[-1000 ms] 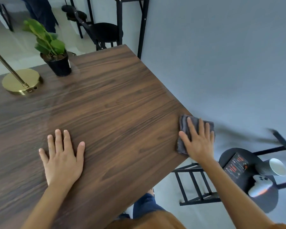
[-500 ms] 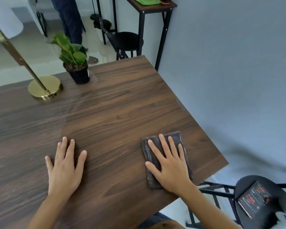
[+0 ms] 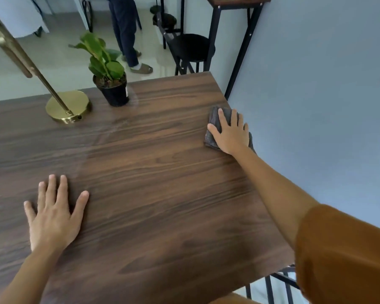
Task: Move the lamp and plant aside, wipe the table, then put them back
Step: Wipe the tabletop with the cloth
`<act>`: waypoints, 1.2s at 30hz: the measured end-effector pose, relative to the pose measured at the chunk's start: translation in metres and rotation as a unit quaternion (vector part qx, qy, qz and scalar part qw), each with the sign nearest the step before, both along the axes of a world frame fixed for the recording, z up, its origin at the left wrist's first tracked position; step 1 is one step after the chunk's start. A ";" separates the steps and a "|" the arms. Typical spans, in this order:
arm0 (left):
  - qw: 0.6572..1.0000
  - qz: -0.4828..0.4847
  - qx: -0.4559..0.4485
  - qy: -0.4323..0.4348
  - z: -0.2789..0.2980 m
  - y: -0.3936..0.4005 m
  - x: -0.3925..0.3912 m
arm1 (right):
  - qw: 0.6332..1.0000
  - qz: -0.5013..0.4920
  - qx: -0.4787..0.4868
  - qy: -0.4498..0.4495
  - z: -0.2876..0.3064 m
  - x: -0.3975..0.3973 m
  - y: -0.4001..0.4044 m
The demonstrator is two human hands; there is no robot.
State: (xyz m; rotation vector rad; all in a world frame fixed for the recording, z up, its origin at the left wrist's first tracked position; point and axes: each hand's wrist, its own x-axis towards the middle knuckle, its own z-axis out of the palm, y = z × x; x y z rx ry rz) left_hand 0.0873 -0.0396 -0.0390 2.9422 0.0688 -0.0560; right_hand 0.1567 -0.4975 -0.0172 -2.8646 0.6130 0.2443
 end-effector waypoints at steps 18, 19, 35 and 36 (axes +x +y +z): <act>1.000 0.019 -0.002 0.003 0.005 -0.002 -0.003 | 0.997 0.053 -0.038 -0.032 -0.006 0.020 0.011; 1.000 0.021 -0.001 0.004 0.006 -0.002 -0.003 | 0.998 0.054 -0.031 -0.025 -0.006 0.062 0.021; 0.997 0.043 -0.053 -0.021 0.006 0.052 -0.009 | 0.935 0.350 -0.001 -0.057 -0.010 -0.012 0.070; 0.997 0.056 -0.039 -0.025 0.005 0.058 -0.011 | 0.949 0.307 -0.013 -0.064 -0.011 0.016 0.072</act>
